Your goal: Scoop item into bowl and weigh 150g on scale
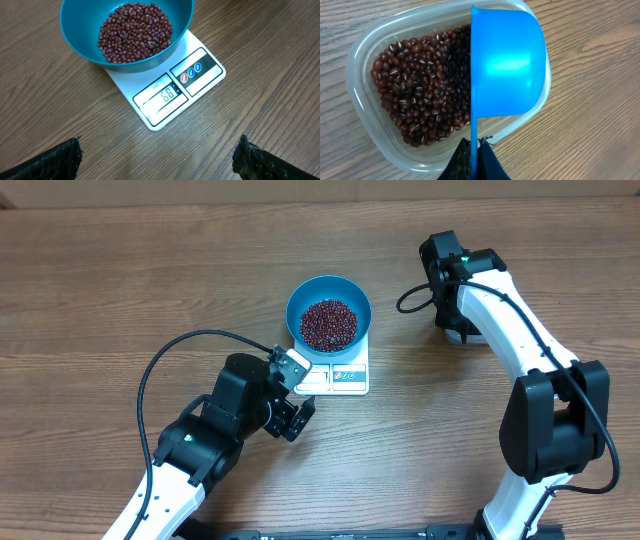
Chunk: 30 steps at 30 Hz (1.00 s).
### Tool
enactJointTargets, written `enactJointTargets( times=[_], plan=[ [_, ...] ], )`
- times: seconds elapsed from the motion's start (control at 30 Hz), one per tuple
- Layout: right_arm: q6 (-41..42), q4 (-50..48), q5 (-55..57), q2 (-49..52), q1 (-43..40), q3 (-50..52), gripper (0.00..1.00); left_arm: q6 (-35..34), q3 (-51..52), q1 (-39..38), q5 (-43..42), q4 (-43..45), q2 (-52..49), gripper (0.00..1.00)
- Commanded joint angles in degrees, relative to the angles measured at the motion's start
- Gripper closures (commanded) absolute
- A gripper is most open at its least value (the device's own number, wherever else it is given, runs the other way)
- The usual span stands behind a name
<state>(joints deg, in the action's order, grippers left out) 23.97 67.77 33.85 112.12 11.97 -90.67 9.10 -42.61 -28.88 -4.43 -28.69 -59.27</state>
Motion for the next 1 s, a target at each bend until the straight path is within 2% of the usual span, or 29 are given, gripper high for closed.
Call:
enactJointTargets(
  times=[0.0, 0.97],
  plan=[
    [-0.2, 0.2, -0.6, 0.2, -0.6, 0.6, 0.96, -0.5, 0.4, -0.4, 0.4, 0.2, -0.3, 0.0],
    [-3.2, -0.6, -14.1, 0.2, -0.6, 0.6, 0.96, -0.5, 0.4, -0.4, 0.4, 0.2, -0.3, 0.0]
  ],
)
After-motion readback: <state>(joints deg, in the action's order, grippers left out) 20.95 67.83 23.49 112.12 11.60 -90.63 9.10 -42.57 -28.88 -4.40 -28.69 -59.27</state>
